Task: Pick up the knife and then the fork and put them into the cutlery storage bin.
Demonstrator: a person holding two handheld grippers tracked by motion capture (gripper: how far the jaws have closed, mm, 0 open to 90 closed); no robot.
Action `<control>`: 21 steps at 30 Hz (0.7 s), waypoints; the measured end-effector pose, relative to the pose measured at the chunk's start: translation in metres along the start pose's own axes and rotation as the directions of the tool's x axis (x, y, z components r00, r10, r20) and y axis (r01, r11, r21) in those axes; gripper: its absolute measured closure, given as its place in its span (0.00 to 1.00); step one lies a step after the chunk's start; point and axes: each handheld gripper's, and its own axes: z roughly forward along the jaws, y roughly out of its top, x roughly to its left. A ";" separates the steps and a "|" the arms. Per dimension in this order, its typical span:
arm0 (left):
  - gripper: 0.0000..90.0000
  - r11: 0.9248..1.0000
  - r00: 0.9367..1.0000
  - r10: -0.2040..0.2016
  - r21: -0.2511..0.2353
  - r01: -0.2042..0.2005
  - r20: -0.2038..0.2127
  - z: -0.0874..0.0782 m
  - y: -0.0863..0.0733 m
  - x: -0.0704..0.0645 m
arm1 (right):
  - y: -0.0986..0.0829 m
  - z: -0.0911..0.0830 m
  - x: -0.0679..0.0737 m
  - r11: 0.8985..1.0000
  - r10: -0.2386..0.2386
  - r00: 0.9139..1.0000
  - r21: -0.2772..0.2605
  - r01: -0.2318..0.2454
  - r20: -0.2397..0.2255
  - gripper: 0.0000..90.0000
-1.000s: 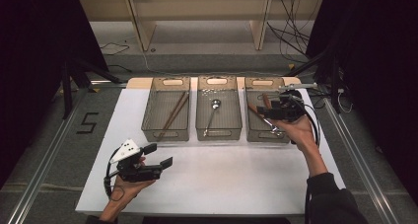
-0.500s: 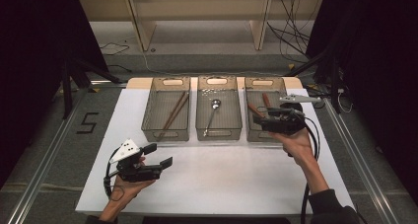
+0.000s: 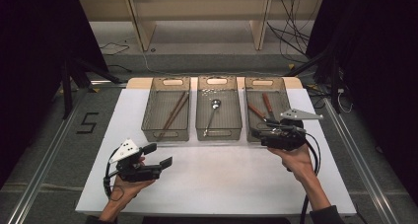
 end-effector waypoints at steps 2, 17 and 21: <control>0.18 1.000 1.000 -0.001 -0.001 0.001 0.000 0.000 0.000 0.000 | -0.004 -0.002 0.002 1.000 -0.004 1.000 -0.003 0.004 -0.006 0.30; 0.18 1.000 1.000 0.004 0.003 -0.004 0.006 -0.001 0.000 0.000 | -0.031 -0.014 0.017 0.998 -0.033 0.999 -0.046 0.031 -0.031 0.29; 0.18 1.000 1.000 0.000 -0.001 0.001 0.008 -0.001 0.000 0.000 | -0.038 -0.017 0.019 0.998 -0.043 0.999 -0.056 0.041 -0.027 0.29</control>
